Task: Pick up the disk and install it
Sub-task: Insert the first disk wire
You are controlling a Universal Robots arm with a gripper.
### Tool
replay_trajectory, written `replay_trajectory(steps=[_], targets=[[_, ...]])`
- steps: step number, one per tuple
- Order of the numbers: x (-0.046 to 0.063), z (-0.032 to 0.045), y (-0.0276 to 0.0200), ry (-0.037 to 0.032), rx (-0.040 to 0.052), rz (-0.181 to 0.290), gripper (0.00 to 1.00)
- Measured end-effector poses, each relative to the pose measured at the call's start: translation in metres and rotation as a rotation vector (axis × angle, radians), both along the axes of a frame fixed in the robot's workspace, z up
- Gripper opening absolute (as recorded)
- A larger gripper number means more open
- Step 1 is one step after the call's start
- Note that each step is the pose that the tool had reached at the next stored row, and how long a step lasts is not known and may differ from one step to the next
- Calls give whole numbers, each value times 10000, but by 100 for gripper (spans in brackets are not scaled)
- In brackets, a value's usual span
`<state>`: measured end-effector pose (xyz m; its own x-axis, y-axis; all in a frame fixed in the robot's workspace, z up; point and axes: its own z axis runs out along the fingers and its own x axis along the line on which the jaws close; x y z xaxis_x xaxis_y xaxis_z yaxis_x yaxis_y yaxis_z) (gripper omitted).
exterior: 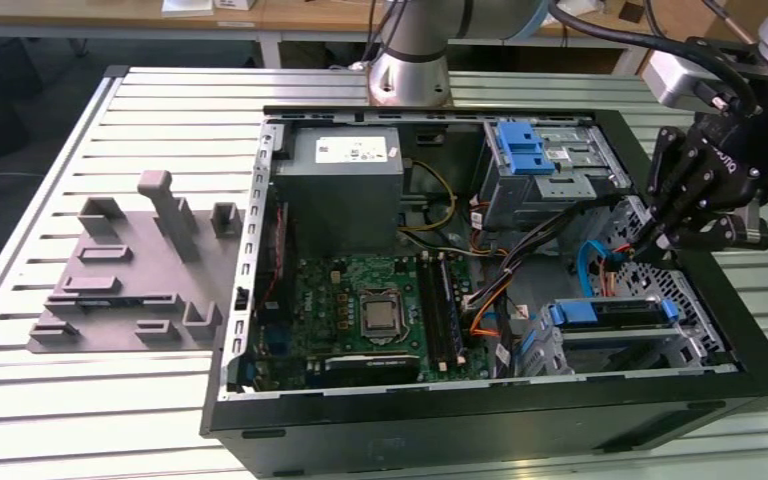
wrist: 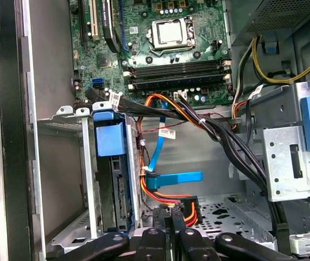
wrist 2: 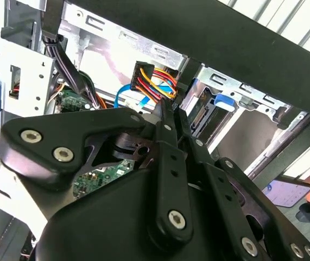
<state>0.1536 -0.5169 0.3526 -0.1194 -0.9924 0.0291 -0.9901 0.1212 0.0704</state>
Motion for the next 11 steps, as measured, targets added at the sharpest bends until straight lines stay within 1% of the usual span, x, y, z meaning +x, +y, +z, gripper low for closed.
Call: replay_trajectory(steps=[3,6,8,11], targets=[[-37,1,-1,-13,1,1,16],[-70,1,-15,-67,6,1,16],[-72,0,-33,-113,19,11,16],[-72,-4,-75,-151,52,18,16]])
